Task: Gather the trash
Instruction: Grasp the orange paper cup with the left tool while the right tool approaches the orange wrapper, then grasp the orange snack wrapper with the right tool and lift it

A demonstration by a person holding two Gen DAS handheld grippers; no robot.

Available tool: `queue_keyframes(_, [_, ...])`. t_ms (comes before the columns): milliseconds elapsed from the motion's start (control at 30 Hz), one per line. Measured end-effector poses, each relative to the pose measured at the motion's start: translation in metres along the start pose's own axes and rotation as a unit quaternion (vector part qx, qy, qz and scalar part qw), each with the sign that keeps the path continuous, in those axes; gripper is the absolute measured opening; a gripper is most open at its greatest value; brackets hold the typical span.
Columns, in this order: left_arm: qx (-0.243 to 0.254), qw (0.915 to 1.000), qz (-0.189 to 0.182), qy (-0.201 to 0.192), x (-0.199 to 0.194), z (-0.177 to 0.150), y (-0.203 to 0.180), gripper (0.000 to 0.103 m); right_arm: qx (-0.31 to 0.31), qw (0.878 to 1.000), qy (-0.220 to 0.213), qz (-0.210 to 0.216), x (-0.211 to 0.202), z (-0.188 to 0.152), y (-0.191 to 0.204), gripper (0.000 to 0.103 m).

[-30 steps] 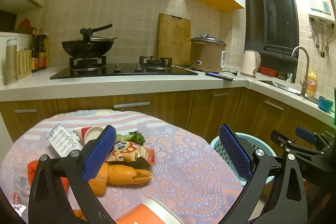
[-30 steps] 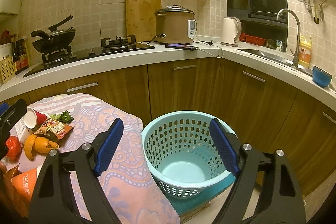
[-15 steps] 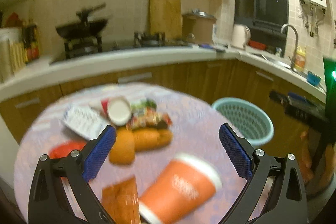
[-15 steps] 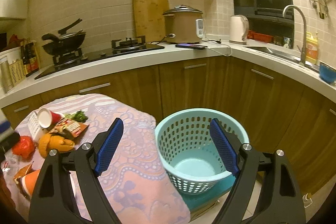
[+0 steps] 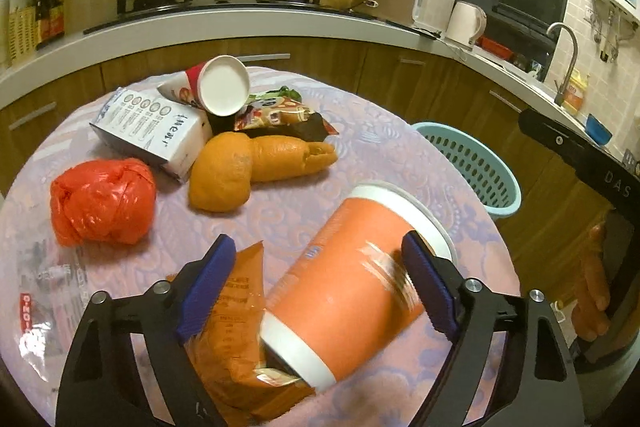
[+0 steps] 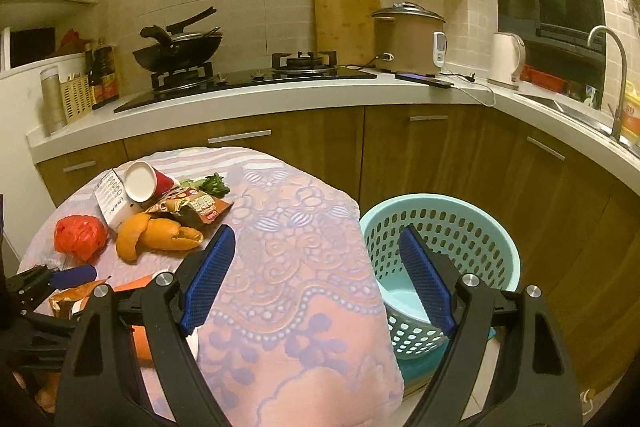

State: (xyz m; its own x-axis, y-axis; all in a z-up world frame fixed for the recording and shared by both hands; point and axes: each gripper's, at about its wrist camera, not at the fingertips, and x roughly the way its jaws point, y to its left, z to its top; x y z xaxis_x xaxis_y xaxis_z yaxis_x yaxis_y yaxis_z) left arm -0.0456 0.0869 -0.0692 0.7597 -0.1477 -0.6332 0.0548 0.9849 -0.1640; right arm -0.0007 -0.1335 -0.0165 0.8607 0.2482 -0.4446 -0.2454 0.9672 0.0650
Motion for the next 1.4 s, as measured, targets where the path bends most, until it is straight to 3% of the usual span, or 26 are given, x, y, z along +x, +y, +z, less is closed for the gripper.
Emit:
queue_keyframes(133, [-0.015,0.9997,-0.004,0.017,-0.001,-0.004,-0.010,0.076,0.008,1.000,0.007,-0.002,0.002,0.000,-0.006,0.080])
queue_keyframes(300, [0.019,0.9995,0.015,0.022,-0.002,-0.009,-0.033,0.075,0.016,1.000,0.019,-0.002,0.004,-0.002,-0.016,0.080])
queue_keyframes(500, [0.052,0.9981,-0.018,0.028,-0.015,-0.016,-0.035,0.078,0.027,1.000,0.016,-0.005,0.000,-0.002,-0.026,0.080])
queue_keyframes(700, [0.017,0.9963,-0.051,0.067,0.003,-0.020,-0.031,0.075,0.035,0.999,0.027,0.001,0.006,-0.006,-0.029,0.080])
queue_keyframes(933, [0.034,0.9953,-0.037,0.084,0.014,-0.027,-0.059,0.075,0.034,0.999,0.022,-0.003,0.005,-0.006,-0.030,0.080])
queue_keyframes(1000, [0.031,0.9961,-0.019,0.081,0.017,-0.028,-0.061,0.070,0.039,0.999,0.029,-0.001,0.008,-0.007,-0.032,0.080])
queue_keyframes(1133, [0.011,0.9984,-0.020,0.053,0.008,-0.029,-0.058,0.062,0.035,0.999,0.035,0.009,0.011,-0.007,-0.027,0.080])
queue_keyframes(1300, [-0.010,0.9998,-0.011,-0.010,-0.017,-0.017,-0.050,0.061,0.019,0.999,0.032,0.023,0.009,-0.007,-0.012,0.080])
queue_keyframes(1400, [-0.035,0.9986,0.017,-0.036,-0.032,-0.011,-0.033,0.061,0.011,0.999,0.028,0.037,0.004,-0.007,-0.003,0.080])
